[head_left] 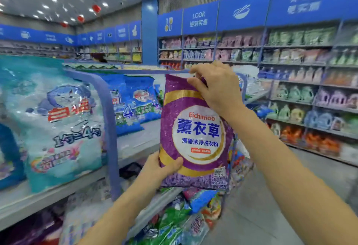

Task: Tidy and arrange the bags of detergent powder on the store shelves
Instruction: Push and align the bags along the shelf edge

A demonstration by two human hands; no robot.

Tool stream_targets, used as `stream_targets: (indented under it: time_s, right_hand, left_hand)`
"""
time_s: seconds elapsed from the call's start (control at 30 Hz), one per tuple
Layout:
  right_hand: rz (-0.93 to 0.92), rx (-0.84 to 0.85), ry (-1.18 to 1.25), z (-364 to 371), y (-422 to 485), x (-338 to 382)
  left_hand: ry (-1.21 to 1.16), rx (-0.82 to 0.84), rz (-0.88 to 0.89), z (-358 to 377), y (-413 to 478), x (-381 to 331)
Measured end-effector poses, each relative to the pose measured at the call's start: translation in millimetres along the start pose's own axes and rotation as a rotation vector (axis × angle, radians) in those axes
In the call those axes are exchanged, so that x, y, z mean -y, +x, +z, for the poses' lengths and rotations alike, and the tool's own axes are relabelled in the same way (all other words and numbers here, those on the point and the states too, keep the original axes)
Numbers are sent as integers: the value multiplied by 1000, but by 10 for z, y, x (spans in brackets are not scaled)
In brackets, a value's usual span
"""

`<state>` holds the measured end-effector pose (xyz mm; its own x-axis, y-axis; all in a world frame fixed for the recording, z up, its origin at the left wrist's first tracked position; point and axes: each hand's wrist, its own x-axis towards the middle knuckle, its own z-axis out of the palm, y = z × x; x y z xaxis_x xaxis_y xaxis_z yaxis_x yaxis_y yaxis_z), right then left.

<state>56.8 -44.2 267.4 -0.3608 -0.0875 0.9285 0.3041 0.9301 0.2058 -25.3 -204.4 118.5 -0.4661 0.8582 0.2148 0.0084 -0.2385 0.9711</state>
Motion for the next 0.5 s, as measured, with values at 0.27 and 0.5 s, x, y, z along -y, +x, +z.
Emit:
stream_targets:
  time_s: [0.27,0.5]
  right_hand:
    - [649,319,411,217,-1144,-1610]
    - [1011,618,802,1225,-1609,-2355]
  left_hand:
    - [-174,-183,-20,758,1320,290]
    - [-227,-278,55,908,2587,519]
